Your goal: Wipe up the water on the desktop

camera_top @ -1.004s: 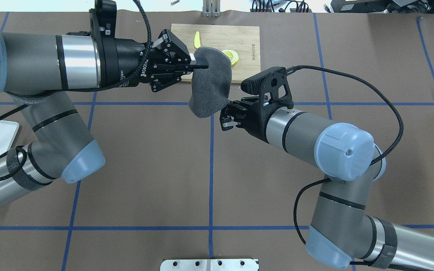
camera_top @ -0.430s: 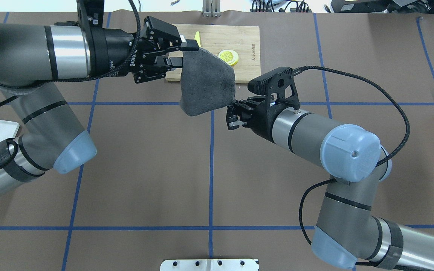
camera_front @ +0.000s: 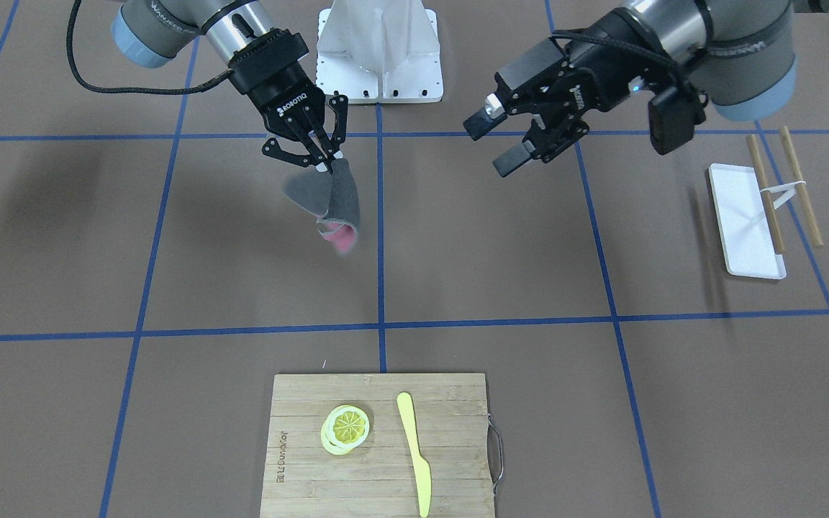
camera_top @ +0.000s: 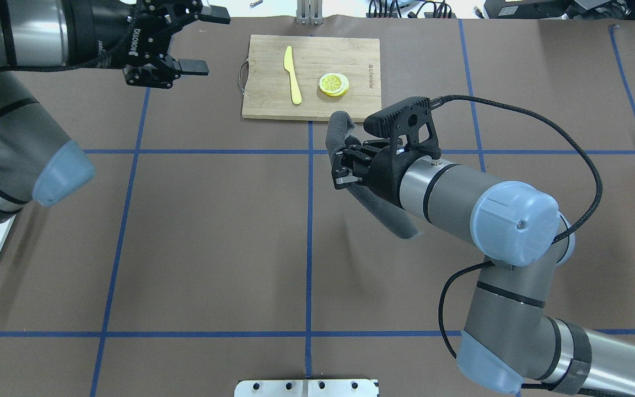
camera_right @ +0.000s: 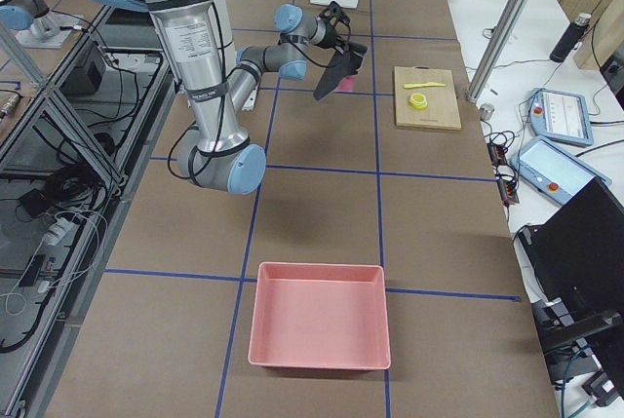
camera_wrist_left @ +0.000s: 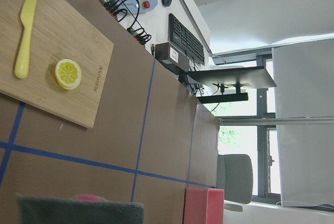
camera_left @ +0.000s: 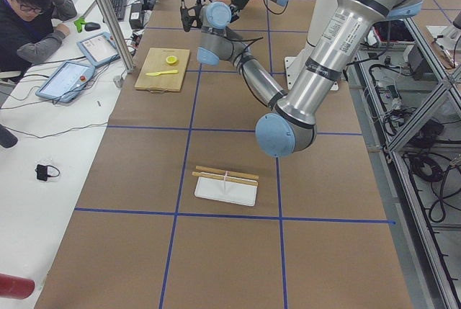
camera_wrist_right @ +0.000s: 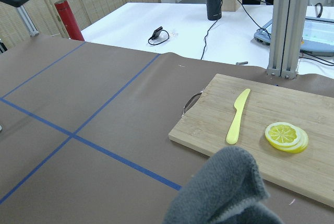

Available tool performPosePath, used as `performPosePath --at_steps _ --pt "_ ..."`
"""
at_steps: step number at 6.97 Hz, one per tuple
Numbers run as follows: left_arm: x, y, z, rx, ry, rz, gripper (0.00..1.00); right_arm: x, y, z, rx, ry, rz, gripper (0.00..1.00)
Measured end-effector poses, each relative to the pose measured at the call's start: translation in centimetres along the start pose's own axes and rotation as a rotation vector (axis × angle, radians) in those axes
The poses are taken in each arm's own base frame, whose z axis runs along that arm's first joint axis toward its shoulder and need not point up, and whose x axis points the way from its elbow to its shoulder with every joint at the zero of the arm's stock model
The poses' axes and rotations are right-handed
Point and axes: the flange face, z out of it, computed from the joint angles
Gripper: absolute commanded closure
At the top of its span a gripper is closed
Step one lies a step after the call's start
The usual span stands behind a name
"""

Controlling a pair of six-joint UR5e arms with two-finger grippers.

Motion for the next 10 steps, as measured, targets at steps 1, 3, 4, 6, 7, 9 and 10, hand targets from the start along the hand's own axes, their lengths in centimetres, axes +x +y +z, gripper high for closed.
performPosePath --at_steps 1,3,4,6,7,9,10 --pt "-0.7 -2.1 -1.8 0.004 -0.041 0.024 0.01 0.1 -0.1 0.0 0.001 0.003 0.0 1.0" --pt "-2.5 -5.8 -5.1 0.002 -0.161 0.147 0.02 1.1 -0.6 0.1 0.006 0.025 -0.003 1.0" --pt "-3.0 -7.4 -6.4 0.007 -0.213 0.219 0.01 1.9 -0.9 0.2 0.007 0.041 -0.005 1.0" --pt "-3.8 -9.8 -9.1 0.027 -0.268 0.436 0.01 2.8 -1.0 0.3 0.008 0.058 -0.008 1.0" --pt "-4.3 -11.1 -10.9 0.043 -0.296 0.564 0.01 2.9 -0.9 0.3 0.007 0.061 -0.008 1.0" --pt "-7.4 -14.3 -15.4 0.055 -0.421 0.806 0.01 3.1 -0.8 0.3 0.004 0.065 -0.008 1.0" --pt "-9.3 -15.4 -17.2 0.054 -0.489 0.897 0.01 3.2 -0.7 0.3 0.004 0.066 -0.008 1.0"
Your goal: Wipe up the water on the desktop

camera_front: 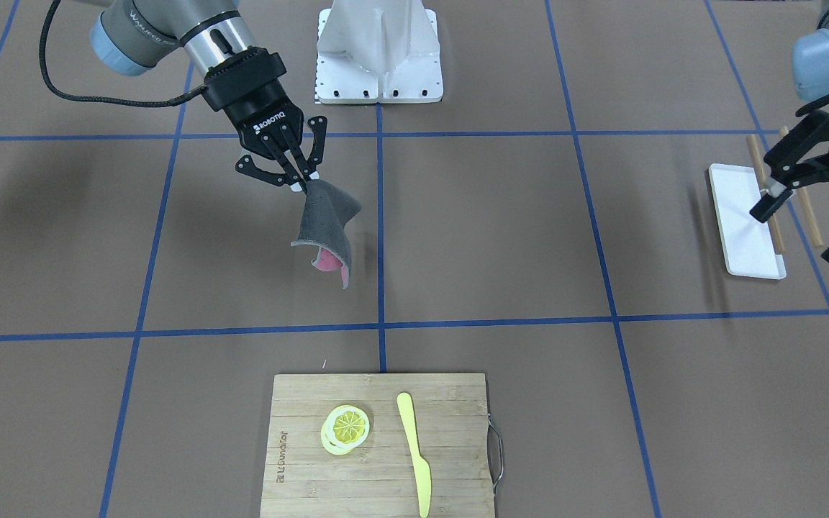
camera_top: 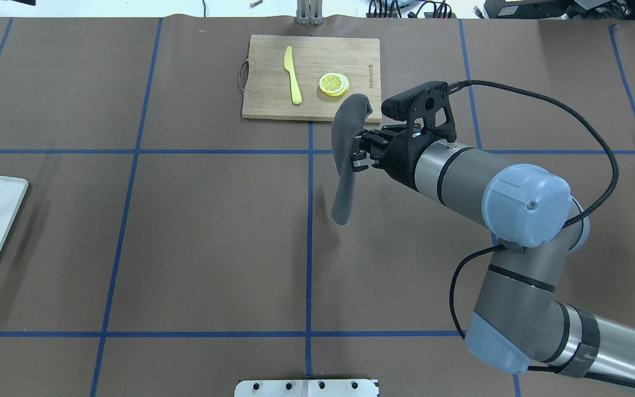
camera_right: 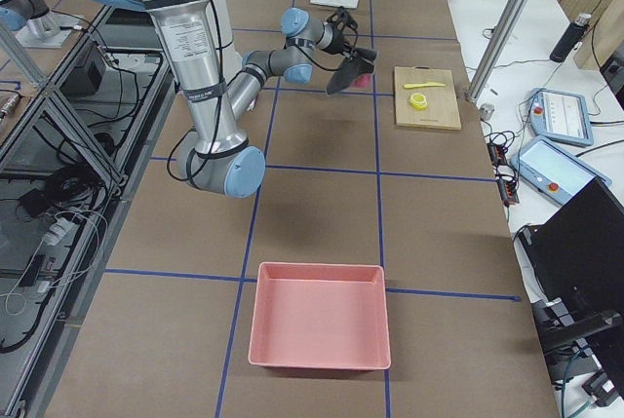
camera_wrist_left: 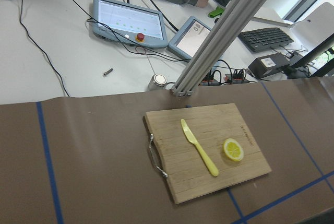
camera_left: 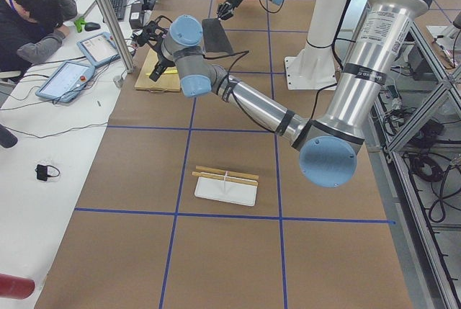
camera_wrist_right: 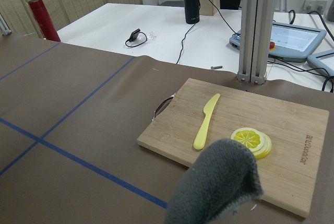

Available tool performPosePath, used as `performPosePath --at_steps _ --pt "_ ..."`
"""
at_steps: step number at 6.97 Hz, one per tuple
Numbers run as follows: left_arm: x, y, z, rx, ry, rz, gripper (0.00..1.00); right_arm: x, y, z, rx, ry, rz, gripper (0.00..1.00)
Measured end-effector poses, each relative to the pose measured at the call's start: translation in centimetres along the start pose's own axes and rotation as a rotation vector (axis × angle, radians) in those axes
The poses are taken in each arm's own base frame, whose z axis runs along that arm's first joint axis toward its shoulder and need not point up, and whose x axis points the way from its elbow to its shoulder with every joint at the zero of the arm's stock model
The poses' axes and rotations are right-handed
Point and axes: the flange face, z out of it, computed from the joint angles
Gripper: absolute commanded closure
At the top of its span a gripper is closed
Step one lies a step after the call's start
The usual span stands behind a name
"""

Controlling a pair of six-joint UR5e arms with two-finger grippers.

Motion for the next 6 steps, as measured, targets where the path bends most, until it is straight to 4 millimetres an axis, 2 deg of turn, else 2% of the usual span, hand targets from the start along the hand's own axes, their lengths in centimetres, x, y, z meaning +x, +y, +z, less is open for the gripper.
performPosePath --at_steps 2,4,6 --pt "-4.7 2.5 -0.9 -0.046 -0.115 0.141 0.01 0.2 0.1 0.0 0.0 0.003 0.001 1.0" --pt "-9.3 4.8 -2.2 -0.141 -0.212 0.211 0.01 0.3 0.2 0.0 0.0 0.004 0.001 1.0" --pt "-13.5 8.7 -2.6 -0.258 -0.306 0.214 0.01 0.3 0.2 0.0 -0.001 0.005 0.001 1.0"
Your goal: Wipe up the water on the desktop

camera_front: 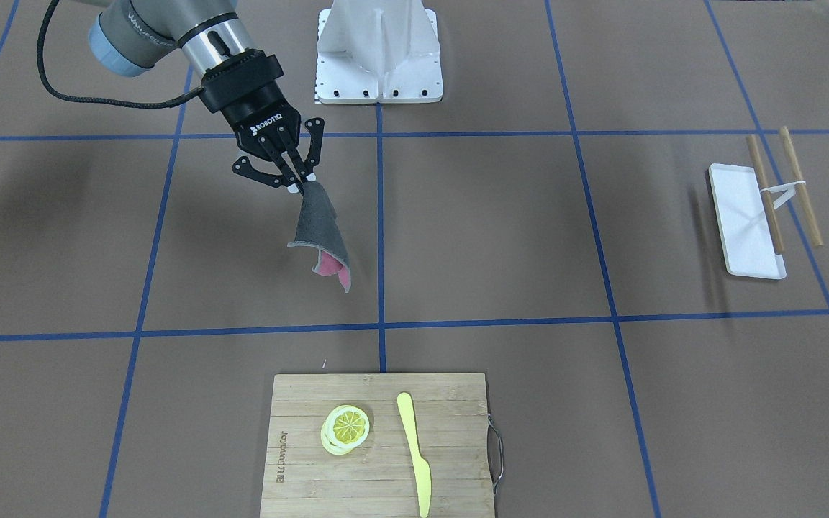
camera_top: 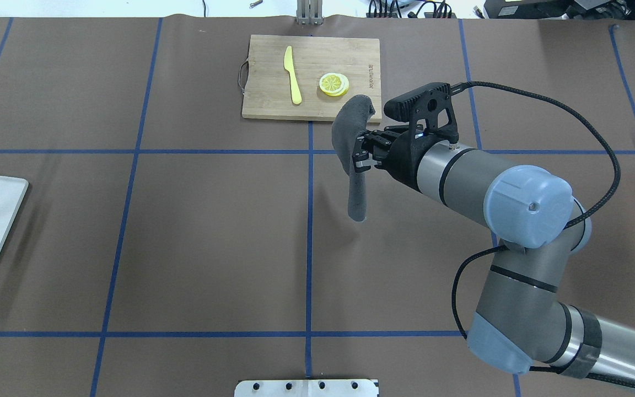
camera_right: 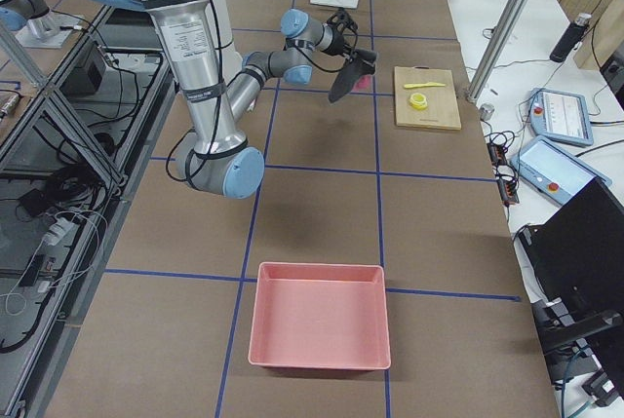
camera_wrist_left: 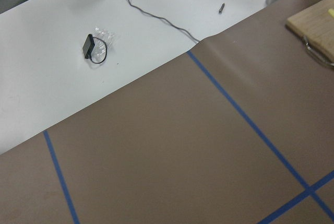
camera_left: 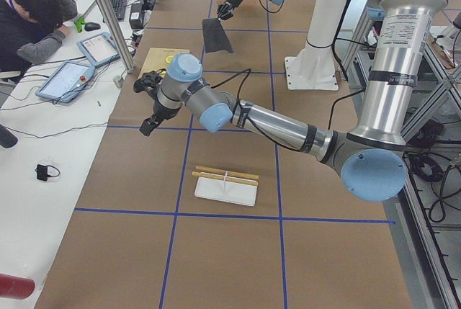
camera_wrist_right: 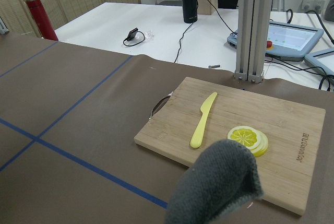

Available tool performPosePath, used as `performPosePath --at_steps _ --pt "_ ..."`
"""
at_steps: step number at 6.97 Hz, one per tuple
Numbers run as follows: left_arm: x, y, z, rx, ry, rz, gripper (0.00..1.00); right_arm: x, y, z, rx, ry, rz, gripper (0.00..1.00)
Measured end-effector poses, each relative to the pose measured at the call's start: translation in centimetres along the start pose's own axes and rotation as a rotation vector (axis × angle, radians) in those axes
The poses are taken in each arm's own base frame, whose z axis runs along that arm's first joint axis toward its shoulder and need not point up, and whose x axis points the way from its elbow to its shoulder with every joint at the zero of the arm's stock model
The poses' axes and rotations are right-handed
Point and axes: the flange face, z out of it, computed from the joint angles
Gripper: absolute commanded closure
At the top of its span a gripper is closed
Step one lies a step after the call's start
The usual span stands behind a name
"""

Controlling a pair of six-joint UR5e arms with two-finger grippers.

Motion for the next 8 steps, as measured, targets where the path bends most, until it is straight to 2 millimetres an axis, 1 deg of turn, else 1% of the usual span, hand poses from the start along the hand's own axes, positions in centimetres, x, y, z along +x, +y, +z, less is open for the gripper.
performPosePath --at_steps 2,3,4,5,6,7,8 --pt "-2.4 5.3 2.3 -0.162 -0.032 -0.078 0.01 0.2 0.2 0.0 -0.003 0.003 -0.001 1.0" --pt "-3.6 7.8 3.1 -0.242 -0.034 -0.095 0.01 0.3 0.3 0.0 -0.004 0.004 -0.001 1.0" --pt "-5.5 10.3 3.0 -0.296 -0.04 -0.101 0.01 0.3 0.3 0.0 -0.005 0.004 -0.001 1.0" --pt "-7.7 12.7 2.5 -0.325 -0.051 -0.136 0.01 0.3 0.3 0.0 -0.009 0.007 -0.003 1.0" --pt "-9.4 15.1 2.1 -0.344 -0.045 -0.183 0.01 0.3 0.3 0.1 -0.032 0.031 -0.01 1.0" --pt "-10.1 17.1 1.8 -0.353 -0.025 -0.221 0.01 0.6 0.4 0.5 -0.081 0.086 -0.024 1.0" --pt "-10.3 18.0 1.7 -0.356 -0.011 -0.241 0.01 1.3 0.7 1.0 -0.139 0.157 -0.041 1.0"
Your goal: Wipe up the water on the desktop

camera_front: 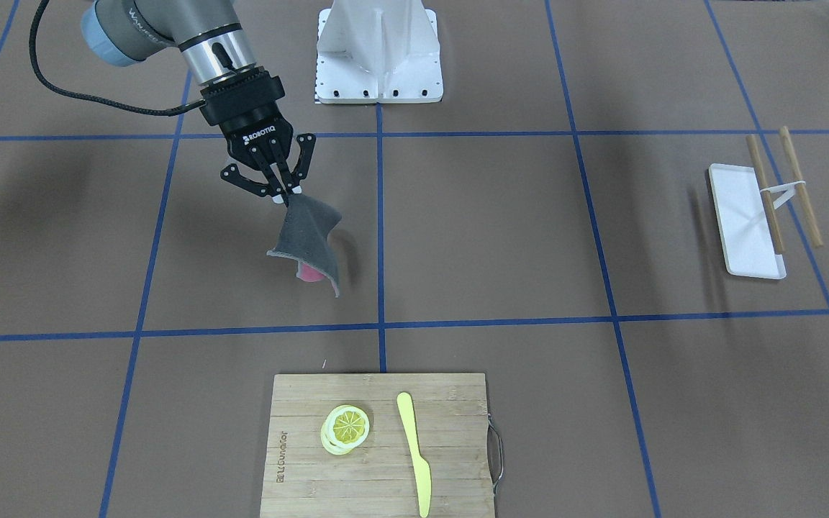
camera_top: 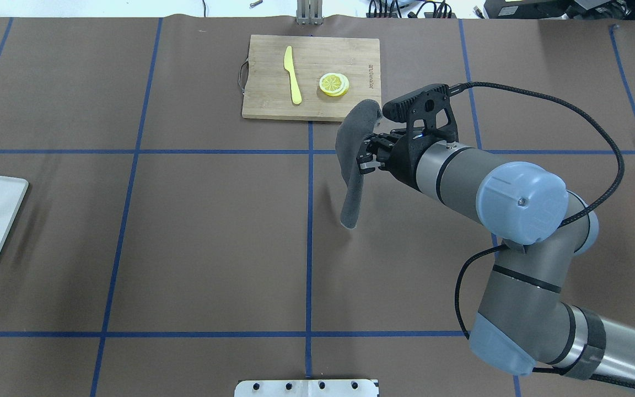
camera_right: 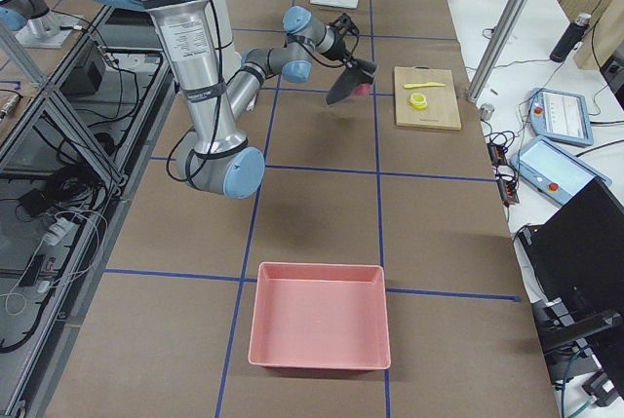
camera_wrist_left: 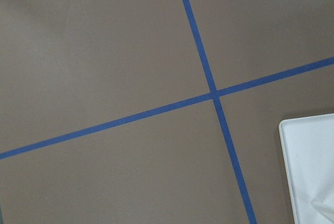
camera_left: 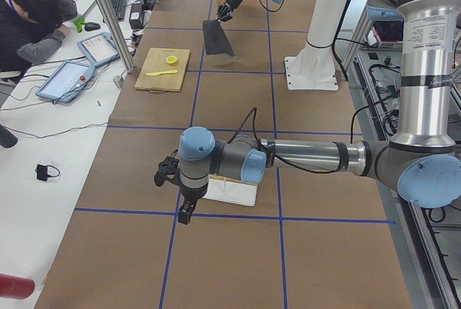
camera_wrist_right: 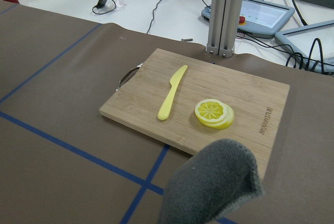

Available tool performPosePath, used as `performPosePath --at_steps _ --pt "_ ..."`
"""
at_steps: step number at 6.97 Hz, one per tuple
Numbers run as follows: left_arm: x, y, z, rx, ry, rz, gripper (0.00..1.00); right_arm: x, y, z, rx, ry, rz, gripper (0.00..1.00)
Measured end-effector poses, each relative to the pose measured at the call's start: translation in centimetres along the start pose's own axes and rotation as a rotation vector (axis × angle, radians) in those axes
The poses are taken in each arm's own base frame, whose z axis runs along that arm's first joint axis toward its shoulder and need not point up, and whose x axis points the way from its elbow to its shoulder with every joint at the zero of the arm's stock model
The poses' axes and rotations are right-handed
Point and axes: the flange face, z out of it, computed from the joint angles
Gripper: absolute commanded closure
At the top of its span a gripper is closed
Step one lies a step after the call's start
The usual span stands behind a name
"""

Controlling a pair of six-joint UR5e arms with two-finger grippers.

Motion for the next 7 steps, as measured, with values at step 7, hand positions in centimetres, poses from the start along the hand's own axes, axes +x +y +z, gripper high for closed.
performPosePath --at_steps 7 --pt "-0.3 0.5 0.2 -0.003 0.017 -0.023 0.01 16.2 5.4 4.3 -0.37 0.424 -0.297 1.0"
